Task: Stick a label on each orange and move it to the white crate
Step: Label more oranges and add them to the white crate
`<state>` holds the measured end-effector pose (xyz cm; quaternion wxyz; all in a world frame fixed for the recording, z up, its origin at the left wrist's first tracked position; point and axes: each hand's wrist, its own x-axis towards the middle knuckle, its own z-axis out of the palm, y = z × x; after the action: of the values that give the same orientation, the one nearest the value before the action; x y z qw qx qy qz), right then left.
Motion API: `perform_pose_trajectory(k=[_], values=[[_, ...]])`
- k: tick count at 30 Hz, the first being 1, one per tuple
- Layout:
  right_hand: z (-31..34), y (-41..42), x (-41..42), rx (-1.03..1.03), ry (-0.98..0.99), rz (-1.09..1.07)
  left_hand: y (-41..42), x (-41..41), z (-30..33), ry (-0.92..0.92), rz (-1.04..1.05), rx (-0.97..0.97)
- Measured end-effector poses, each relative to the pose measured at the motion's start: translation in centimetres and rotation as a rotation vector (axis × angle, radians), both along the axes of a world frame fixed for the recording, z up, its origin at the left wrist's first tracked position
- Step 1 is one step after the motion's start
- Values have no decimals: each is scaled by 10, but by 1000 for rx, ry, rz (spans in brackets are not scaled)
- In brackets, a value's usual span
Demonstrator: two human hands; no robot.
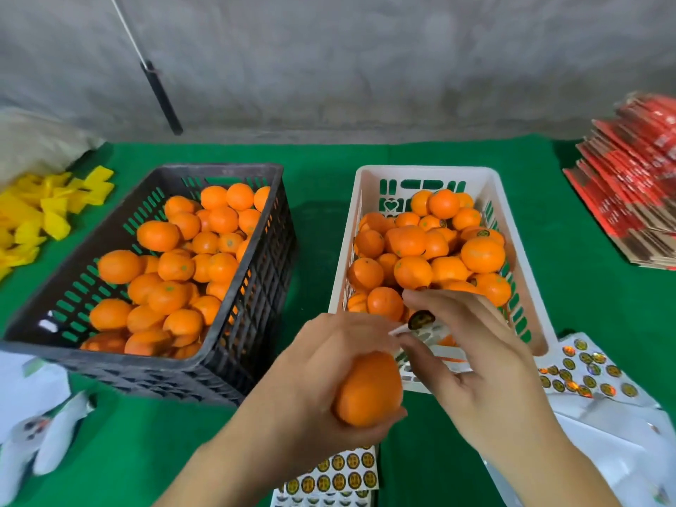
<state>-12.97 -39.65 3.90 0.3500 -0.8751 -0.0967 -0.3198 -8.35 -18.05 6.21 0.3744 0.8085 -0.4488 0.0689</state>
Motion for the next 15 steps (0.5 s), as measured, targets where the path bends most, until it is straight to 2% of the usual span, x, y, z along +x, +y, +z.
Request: perform_pose_trajectory(k=[3,7,11,13,15], values=[[1,-2,-3,-41,-50,22,1,-3,1,-20,-11,16],[1,-8,-7,-111,-143,72,2,-4,4,160,3,-24],[7,-9,-7,-129,-190,-13,-1,-5,5,329,23,-157],[16,-5,-11,-13,-207,-48,-4,-4,4,417,55,-214],[25,2,-17,259,-148,7,-6,-3,2,471,113,-216]])
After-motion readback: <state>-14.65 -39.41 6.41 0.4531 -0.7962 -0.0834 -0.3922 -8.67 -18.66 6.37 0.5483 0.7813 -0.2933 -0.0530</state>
